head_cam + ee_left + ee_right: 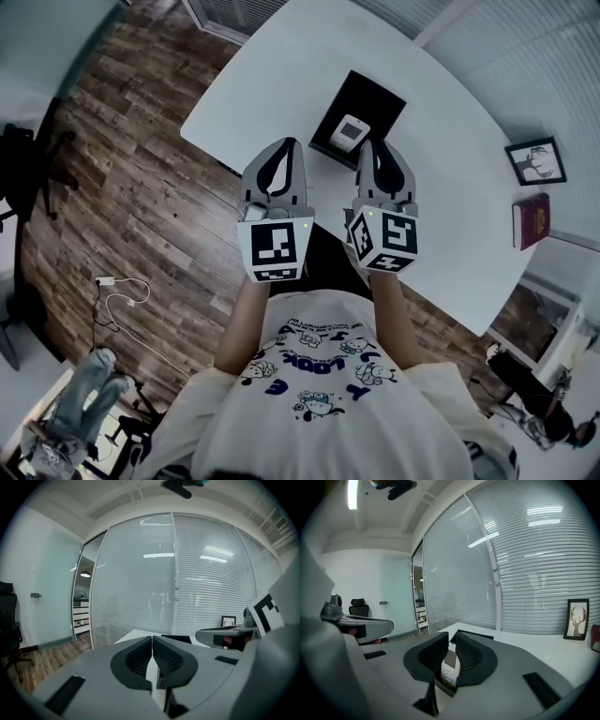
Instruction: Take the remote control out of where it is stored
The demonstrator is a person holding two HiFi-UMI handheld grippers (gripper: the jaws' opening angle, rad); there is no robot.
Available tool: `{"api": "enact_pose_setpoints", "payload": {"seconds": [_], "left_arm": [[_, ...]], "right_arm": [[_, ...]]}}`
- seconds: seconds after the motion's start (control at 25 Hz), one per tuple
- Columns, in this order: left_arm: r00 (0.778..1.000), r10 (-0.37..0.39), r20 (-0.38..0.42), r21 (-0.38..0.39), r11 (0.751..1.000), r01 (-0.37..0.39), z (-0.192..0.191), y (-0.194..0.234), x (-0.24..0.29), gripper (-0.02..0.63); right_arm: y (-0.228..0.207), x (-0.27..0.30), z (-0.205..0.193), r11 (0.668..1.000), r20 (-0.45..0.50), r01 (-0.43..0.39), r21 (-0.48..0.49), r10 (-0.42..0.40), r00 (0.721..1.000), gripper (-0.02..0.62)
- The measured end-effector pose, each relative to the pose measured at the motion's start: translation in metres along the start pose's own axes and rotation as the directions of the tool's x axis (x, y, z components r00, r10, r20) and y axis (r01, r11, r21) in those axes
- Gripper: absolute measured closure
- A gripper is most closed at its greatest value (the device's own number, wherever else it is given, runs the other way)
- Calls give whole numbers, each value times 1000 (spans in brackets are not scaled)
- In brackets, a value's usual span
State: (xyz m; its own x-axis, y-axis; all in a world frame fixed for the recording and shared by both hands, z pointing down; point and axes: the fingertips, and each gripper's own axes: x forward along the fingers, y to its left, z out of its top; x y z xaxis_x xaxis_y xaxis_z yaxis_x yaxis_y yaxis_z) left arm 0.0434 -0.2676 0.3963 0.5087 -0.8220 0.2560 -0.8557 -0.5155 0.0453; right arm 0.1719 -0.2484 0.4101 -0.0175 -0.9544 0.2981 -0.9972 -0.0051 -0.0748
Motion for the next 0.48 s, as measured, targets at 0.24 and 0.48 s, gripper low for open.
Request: {"api": "enact_pose_setpoints", "payload": {"seconds": [0.24, 0.48], "left_arm": [[999, 0, -39, -37, 999, -1, -17, -4, 16, 588], [998, 9, -66, -35, 999, -12, -28, -2, 27, 588]], "right_arm": [[-2, 18, -19, 997, -69, -70, 24, 71, 995, 433], [-5, 36, -33, 995, -107, -96, 15, 97, 989, 431]]}}
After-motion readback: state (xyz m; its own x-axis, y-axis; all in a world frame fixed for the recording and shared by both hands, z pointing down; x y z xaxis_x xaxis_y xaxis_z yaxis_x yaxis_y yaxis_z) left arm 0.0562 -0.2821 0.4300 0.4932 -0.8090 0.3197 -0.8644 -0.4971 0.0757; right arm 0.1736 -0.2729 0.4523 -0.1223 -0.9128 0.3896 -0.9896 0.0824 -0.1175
